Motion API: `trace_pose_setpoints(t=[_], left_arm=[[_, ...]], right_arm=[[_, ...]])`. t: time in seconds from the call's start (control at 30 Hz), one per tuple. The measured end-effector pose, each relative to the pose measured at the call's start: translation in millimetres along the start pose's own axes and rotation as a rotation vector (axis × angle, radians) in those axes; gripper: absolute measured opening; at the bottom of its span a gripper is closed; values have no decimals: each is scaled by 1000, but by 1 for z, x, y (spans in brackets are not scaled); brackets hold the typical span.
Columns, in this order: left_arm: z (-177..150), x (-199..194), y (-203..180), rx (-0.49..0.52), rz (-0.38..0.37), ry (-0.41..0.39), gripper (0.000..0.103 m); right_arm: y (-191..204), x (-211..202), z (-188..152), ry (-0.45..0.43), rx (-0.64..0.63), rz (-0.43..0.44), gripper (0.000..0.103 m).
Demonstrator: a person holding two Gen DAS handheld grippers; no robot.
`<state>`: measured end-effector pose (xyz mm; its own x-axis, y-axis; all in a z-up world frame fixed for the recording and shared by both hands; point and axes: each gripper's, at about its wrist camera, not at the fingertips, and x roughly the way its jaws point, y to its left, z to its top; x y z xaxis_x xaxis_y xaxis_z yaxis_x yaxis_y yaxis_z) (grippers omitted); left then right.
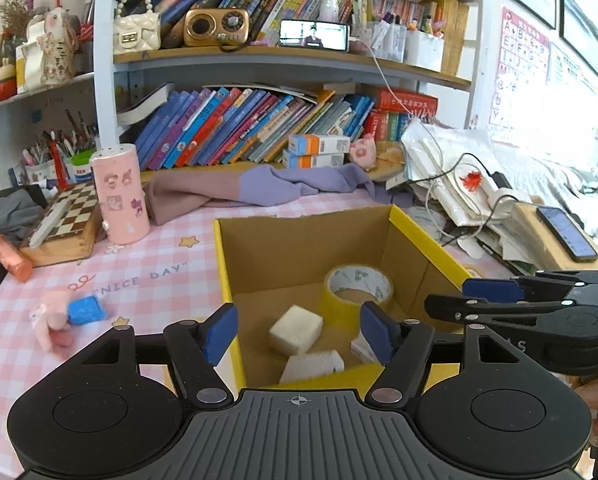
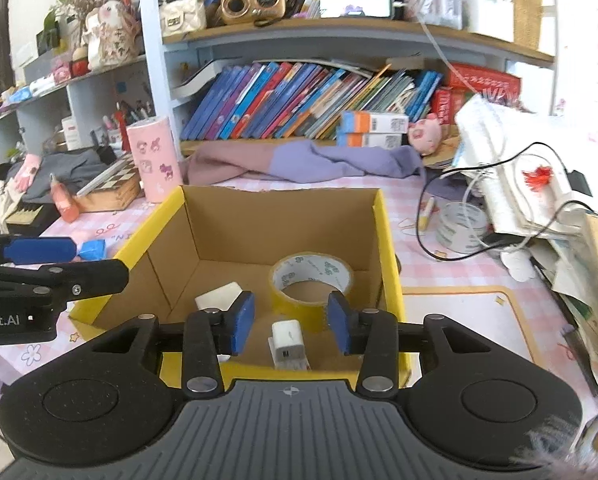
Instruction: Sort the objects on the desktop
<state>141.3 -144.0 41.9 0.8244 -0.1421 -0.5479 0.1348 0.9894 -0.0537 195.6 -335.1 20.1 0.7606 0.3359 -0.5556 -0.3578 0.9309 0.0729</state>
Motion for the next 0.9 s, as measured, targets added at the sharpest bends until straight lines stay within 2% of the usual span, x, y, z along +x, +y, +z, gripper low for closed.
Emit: trace_pose_setpoints(t=[0.3,0.63,0.9], left_arm=[[-31,-21,13,86,-36,38,75],[-60,-42,37,83,-106,101,75],[-71,-57,62,102,-133,127,77]], right_arm=[[22,-31,-31,-20,1,-21,45],[56,-47,-68,63,57,-84,48],[93,-54,-85,97,68,-99,60]])
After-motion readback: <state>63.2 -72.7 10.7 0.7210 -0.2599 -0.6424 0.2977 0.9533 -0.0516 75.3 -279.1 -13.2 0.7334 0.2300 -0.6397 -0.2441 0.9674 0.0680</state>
